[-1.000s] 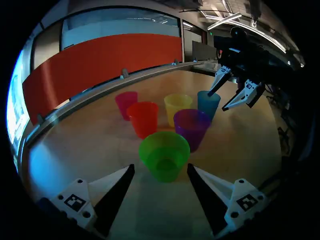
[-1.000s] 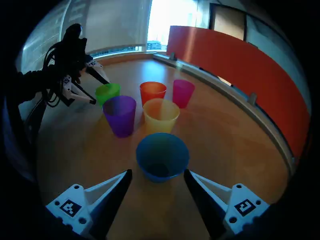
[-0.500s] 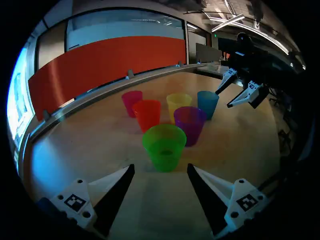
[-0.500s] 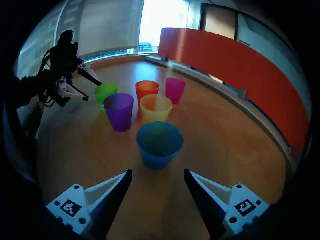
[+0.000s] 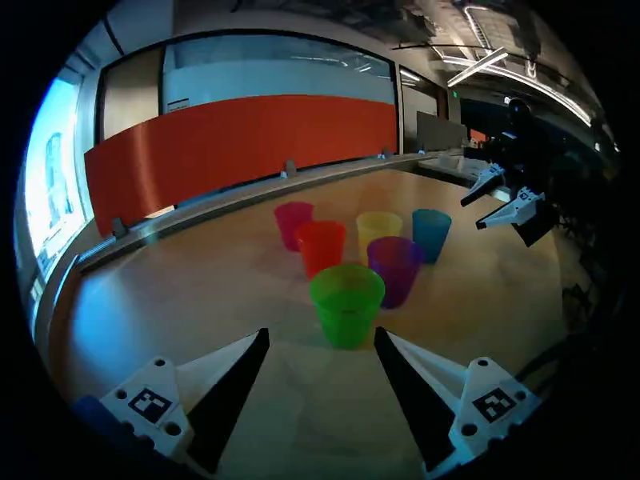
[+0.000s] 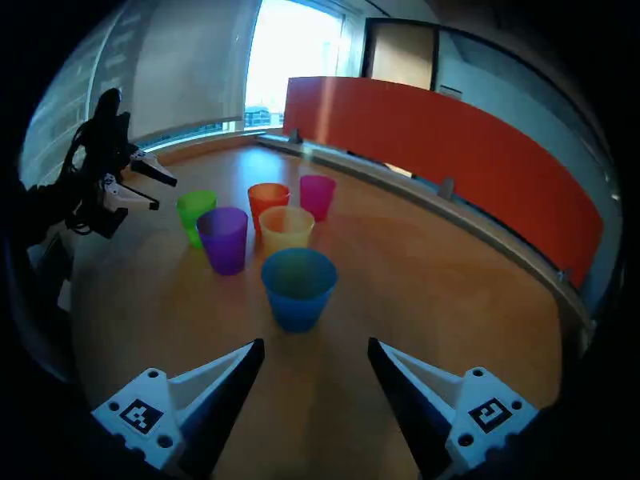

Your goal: Pour water

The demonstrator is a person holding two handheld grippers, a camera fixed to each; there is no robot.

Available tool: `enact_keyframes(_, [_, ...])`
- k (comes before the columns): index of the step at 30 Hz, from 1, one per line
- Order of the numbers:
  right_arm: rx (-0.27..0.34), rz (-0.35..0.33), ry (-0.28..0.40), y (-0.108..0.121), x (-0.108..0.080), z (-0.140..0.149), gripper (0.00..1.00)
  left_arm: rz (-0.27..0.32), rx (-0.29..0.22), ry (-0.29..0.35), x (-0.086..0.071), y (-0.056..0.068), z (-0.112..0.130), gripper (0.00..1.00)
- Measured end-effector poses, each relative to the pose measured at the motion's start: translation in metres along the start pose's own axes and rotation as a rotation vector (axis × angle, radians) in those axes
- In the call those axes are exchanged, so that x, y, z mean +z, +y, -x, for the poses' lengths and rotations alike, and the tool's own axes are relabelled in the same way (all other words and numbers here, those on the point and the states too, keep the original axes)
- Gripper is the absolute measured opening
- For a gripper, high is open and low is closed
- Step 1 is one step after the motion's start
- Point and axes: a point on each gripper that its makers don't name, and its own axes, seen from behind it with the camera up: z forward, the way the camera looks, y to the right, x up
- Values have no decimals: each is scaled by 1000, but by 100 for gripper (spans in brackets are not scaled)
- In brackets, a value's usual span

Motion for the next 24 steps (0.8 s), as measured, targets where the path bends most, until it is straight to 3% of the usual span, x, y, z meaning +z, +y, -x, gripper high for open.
enact_keyframes(15, [44, 233, 160, 28, -29, -22, 100, -190, -139, 162, -38, -40, -19, 98])
enact_keyframes(24, [96, 395, 272, 49, -45, -35, 100, -297, -129, 235, -57, -52, -29, 98])
